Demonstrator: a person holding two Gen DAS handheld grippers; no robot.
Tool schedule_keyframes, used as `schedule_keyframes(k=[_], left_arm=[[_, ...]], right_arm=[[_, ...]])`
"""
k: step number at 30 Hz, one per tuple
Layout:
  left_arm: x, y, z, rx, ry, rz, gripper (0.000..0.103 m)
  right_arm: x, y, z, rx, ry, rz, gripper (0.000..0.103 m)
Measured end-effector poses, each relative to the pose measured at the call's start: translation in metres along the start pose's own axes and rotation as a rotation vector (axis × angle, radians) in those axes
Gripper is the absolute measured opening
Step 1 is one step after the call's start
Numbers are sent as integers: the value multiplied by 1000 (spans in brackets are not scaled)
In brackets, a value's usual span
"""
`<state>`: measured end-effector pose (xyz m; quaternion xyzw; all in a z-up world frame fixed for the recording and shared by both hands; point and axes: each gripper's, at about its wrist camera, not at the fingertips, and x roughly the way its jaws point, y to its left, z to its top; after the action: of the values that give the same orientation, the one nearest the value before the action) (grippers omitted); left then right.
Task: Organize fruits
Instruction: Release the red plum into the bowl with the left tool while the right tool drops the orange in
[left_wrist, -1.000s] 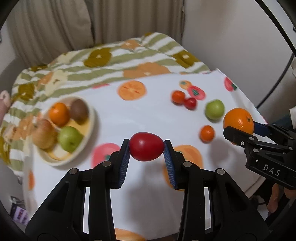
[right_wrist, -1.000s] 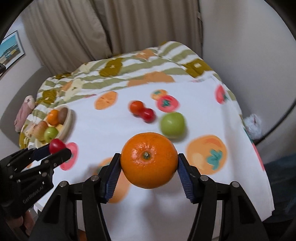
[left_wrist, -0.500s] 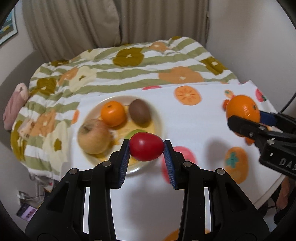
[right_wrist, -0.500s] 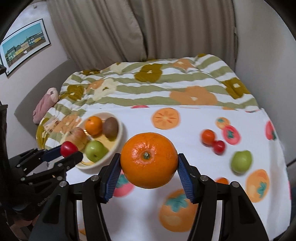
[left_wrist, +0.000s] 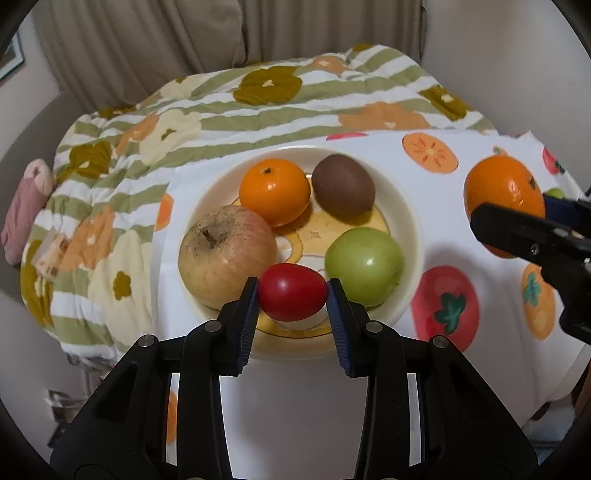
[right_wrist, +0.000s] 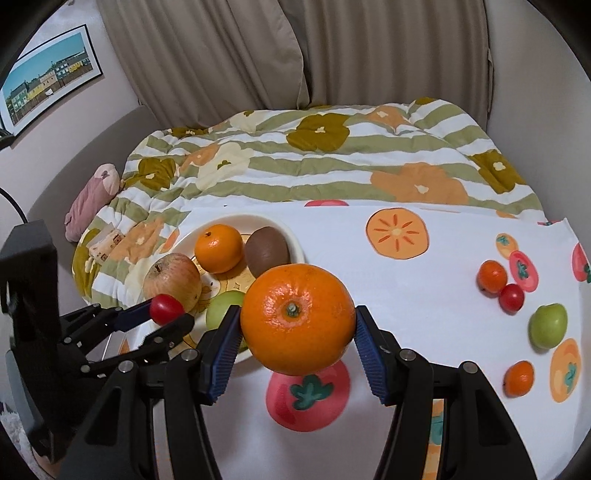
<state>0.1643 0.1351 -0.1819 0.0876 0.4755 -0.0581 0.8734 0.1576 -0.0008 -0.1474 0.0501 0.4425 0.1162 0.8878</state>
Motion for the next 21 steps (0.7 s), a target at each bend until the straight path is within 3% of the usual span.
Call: schedule_keyframes(k=[4, 8, 9, 11, 13, 21], left_arm=[[1, -2, -1, 33, -8, -7, 41], [1, 0, -2, 28, 5, -67, 45], [0, 1, -2, 29, 3, -75, 51], [-4, 1, -1, 31, -13, -91, 91], [-11, 1, -1, 37, -48, -65, 103], [-23, 7, 4, 33, -66, -68, 103]], right_arm=[[3, 6, -1, -1, 4, -13, 56], [3, 8, 1, 10, 4, -27, 56], [2, 7, 1, 14, 2, -31, 56], [2, 7, 2, 17, -1, -37, 56], [2, 6, 3, 19, -1, -44, 56], [2, 7, 9, 10, -1, -45, 56]])
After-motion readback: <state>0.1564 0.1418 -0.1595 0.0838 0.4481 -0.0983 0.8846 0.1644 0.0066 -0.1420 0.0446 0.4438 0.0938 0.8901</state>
